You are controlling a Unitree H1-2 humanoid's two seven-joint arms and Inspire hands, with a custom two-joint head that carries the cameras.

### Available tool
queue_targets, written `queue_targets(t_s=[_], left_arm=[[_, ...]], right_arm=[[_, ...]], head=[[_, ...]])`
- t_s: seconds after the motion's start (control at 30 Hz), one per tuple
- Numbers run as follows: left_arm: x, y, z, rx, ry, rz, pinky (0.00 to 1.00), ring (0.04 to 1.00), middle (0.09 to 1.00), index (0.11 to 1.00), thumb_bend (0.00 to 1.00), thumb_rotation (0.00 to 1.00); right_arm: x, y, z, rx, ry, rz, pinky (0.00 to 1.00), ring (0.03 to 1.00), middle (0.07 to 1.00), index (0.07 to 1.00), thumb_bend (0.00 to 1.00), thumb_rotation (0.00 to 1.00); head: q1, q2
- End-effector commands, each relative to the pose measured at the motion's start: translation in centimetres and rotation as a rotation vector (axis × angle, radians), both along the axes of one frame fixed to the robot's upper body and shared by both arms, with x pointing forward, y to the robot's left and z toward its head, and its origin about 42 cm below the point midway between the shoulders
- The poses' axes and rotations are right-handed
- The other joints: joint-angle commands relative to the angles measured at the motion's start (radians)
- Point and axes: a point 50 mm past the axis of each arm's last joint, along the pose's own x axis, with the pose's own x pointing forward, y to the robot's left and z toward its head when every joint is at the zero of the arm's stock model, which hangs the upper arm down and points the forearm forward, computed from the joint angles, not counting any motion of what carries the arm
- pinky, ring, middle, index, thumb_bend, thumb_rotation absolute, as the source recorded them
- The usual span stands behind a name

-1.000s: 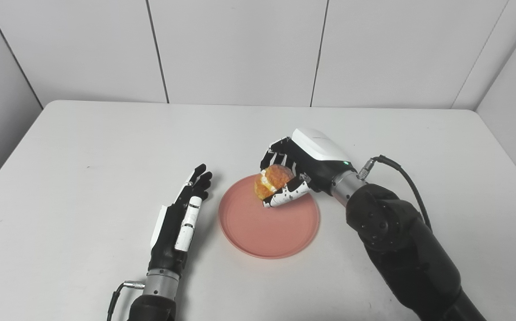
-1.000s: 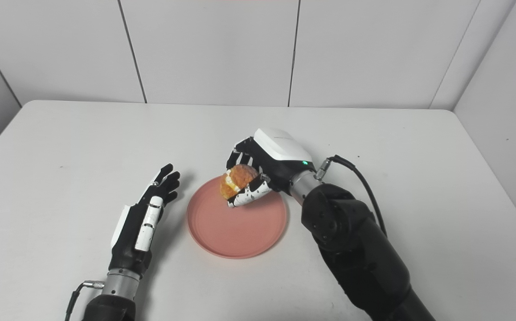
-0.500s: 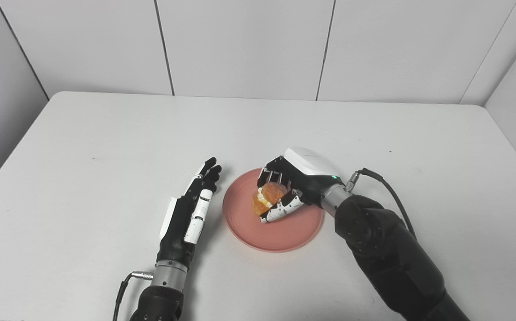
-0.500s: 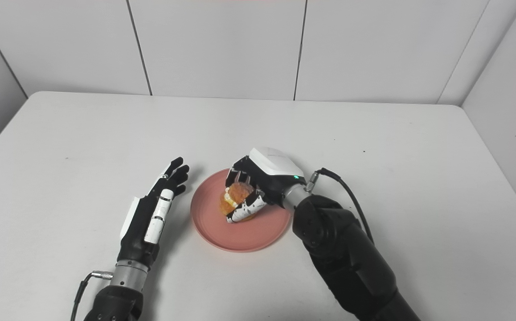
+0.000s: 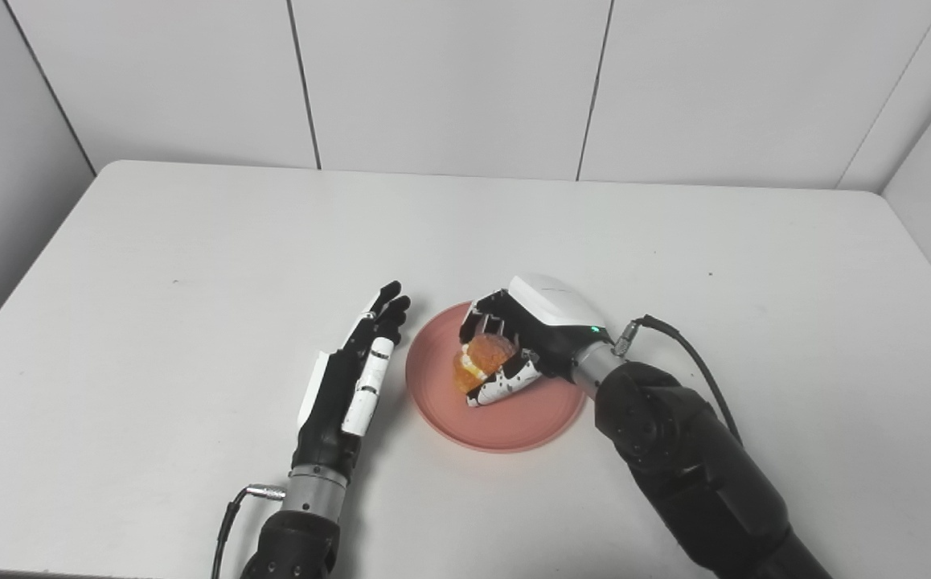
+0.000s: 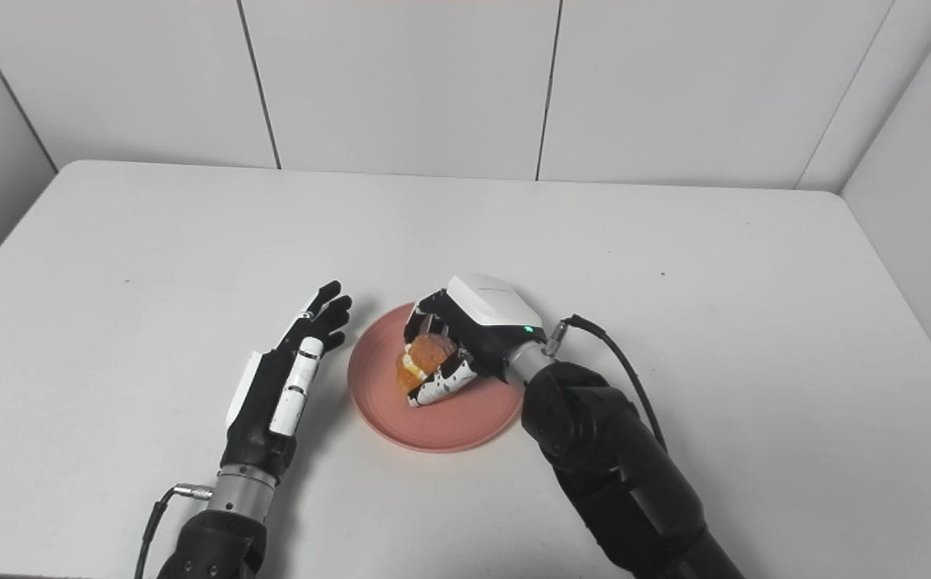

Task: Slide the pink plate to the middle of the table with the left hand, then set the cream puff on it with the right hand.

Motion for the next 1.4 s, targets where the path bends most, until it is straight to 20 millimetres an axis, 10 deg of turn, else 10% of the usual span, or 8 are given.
queue_targets(t_s=[0.0, 0.17, 0.27, 0.33, 0.57, 1.37], left_arm=[[-0.8, -0.4, 0.5, -0.022, -0.022, 0.03, 0.9, 0.911, 0.904, 0.888, 0.5, 1.0], [-0.8, -0.4, 0.5, -0.026, -0.02, 0.028, 0.9, 0.912, 0.905, 0.888, 0.5, 1.0], [-0.8, -0.4, 0.5, -0.027, -0.019, 0.028, 0.89, 0.911, 0.906, 0.89, 0.5, 1.0], [-0.8, -0.4, 0.5, -0.029, -0.017, 0.029, 0.9, 0.912, 0.906, 0.89, 0.5, 1.0], [-0.7, -0.5, 0.5, -0.034, -0.022, 0.031, 0.9, 0.911, 0.905, 0.89, 0.5, 1.0], [-0.6, -0.1, 0.2, -0.032, -0.022, 0.034, 0.89, 0.903, 0.902, 0.889, 0.5, 1.0]], right_arm=[[-0.1, 0.8, 1.4, -0.002, -0.037, 0.024, 0.31, 0.39, 0.429, 0.54, 0.52, 0.0], [-0.4, 0.8, 1.8, -0.047, -0.059, 0.031, 0.37, 0.471, 0.453, 0.54, 0.52, 0.0], [-0.6, 0.7, 2.0, -0.067, -0.07, 0.038, 0.45, 0.581, 0.66, 0.5, 0.52, 0.13], [-0.7, 0.6, 2.4, -0.066, -0.064, 0.039, 0.42, 0.571, 0.705, 0.711, 0.71, 0.18], [-1.2, 0.3, 4.2, -0.097, -0.101, 0.051, 0.5, 0.721, 0.822, 0.839, 0.81, 0.27], [-2.7, -4.0, 10.8, 0.144, -0.285, -0.046, 0.57, 0.786, 0.887, 0.949, 0.93, 0.48]], head=[[0.0, 0.001], [0.0, 0.0], [0.0, 0.0], [0.0, 0.0], [-0.001, -0.002], [-0.012, -0.008]])
